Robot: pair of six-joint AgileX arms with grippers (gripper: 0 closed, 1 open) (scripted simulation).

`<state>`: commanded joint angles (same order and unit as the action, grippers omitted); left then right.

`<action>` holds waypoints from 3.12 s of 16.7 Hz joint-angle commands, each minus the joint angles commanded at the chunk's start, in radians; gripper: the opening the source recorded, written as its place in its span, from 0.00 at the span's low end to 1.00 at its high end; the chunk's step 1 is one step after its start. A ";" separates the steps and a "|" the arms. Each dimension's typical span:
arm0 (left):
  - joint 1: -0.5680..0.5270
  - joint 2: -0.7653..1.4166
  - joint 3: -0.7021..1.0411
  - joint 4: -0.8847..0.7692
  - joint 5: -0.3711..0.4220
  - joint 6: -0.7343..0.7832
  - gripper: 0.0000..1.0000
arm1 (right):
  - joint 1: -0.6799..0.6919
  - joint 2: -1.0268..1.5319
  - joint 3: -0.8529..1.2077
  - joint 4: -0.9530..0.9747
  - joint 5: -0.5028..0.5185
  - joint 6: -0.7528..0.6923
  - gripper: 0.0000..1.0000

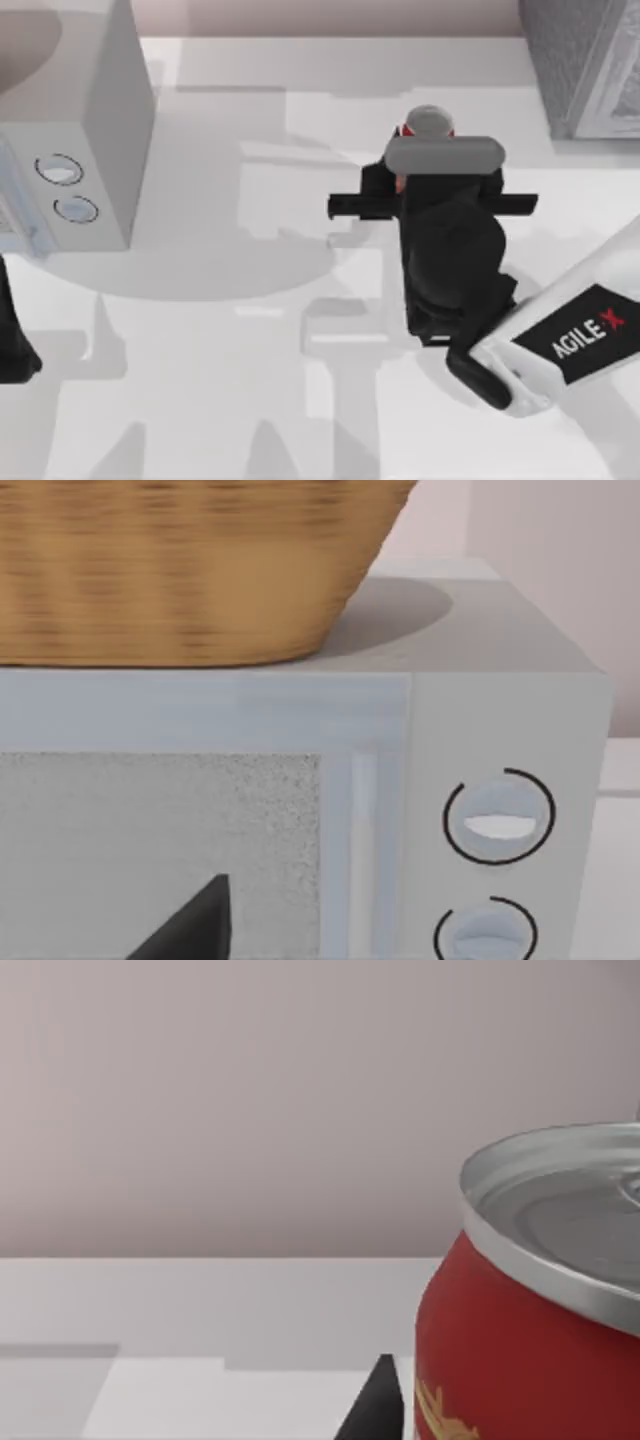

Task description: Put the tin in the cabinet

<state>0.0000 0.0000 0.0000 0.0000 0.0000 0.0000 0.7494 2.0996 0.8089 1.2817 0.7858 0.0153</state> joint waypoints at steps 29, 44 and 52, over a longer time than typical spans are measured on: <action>0.000 0.000 0.000 0.000 0.000 0.000 1.00 | -0.333 -1.018 -0.287 -0.618 -0.299 -0.018 0.00; 0.000 0.000 0.000 0.000 0.000 0.000 1.00 | -0.718 -2.022 -0.772 -1.235 -0.746 -0.014 0.00; 0.000 0.000 0.000 0.000 0.000 0.000 1.00 | -0.749 -2.100 -0.809 -1.282 -0.786 -0.015 0.00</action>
<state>0.0000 0.0000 0.0000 0.0000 0.0000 0.0000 0.0000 0.0000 0.0000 0.0000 0.0000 0.0000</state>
